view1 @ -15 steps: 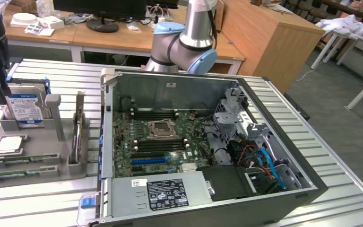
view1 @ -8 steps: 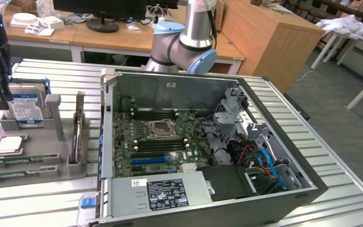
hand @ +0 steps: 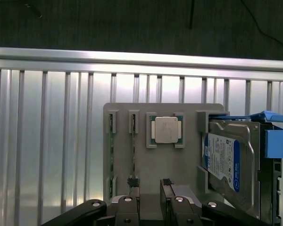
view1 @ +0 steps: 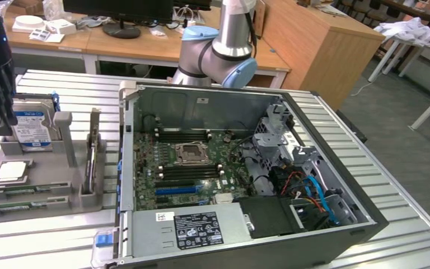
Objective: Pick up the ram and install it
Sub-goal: 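Pick up the ram and move it above insertion slot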
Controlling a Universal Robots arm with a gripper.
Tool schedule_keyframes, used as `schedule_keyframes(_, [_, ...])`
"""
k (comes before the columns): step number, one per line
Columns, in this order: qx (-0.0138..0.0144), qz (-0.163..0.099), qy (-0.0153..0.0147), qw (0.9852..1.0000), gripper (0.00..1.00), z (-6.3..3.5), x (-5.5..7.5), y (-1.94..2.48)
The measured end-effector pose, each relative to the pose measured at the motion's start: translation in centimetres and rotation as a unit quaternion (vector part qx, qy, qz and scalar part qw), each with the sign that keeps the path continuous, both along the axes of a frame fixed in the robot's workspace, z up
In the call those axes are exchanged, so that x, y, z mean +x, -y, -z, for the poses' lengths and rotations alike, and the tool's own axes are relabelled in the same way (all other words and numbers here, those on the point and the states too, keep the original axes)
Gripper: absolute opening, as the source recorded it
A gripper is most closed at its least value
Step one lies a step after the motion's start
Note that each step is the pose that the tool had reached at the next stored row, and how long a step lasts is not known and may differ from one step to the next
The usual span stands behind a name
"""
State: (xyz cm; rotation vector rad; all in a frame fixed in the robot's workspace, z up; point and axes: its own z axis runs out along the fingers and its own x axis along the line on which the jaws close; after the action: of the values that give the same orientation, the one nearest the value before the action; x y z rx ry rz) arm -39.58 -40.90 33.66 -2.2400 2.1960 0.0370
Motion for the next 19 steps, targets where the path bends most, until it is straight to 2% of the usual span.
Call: schedule_keyframes(19, [0.0, 0.0, 0.0, 1.0, 0.31, 2.04, 0.0, 0.0])
